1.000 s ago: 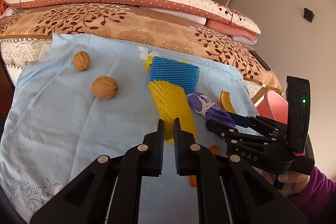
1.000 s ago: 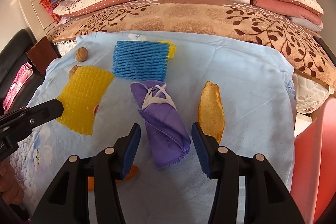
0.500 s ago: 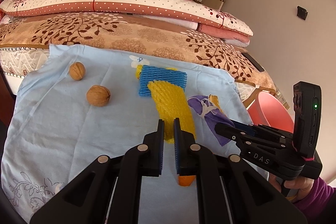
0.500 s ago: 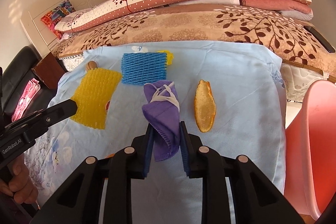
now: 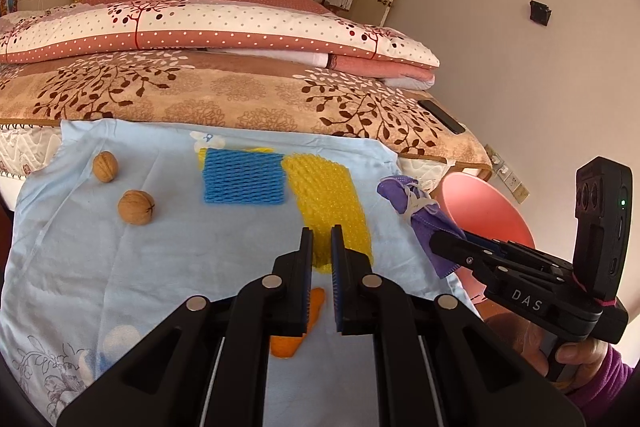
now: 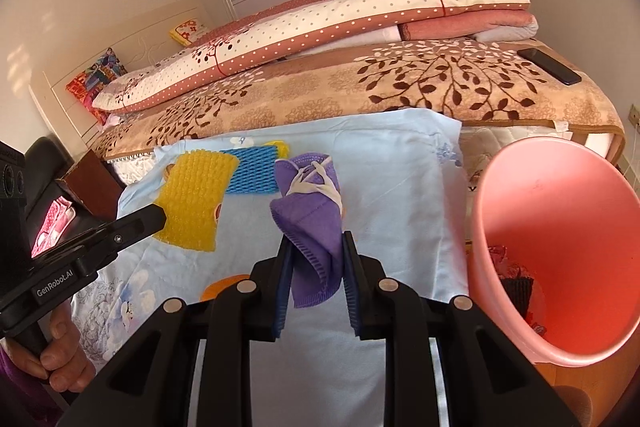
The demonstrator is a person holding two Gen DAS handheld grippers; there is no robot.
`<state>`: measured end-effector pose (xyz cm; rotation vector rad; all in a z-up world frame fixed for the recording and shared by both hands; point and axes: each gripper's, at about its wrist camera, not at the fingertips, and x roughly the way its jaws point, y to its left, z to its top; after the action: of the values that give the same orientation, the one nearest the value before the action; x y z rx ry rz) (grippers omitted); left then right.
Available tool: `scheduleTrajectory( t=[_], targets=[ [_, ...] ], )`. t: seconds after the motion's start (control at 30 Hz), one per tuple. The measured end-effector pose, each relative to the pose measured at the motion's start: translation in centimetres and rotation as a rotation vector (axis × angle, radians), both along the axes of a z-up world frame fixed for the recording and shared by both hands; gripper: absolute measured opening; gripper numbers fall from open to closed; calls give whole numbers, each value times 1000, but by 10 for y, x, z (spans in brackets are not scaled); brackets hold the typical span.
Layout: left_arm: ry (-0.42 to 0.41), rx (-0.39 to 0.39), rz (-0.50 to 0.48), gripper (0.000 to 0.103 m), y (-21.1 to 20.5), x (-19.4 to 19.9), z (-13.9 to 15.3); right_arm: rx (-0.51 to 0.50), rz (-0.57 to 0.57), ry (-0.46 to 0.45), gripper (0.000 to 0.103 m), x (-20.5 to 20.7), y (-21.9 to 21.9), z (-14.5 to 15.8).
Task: Collect trash
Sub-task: 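Carry the yellow foam net and purple cloth over the pink bucket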
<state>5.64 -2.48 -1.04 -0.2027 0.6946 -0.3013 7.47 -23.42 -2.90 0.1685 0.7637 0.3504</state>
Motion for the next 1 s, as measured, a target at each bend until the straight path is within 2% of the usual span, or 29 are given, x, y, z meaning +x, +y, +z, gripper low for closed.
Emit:
scheduleTrajectory(
  t=[0.5, 1.0],
  targets=[
    [-64, 29, -187, 8, -87, 5, 23, 22, -221, -34, 23, -23, -87, 8],
    [-76, 56, -306, 8, -157, 17, 21, 20, -387, -31, 23, -35, -150, 2]
  ],
)
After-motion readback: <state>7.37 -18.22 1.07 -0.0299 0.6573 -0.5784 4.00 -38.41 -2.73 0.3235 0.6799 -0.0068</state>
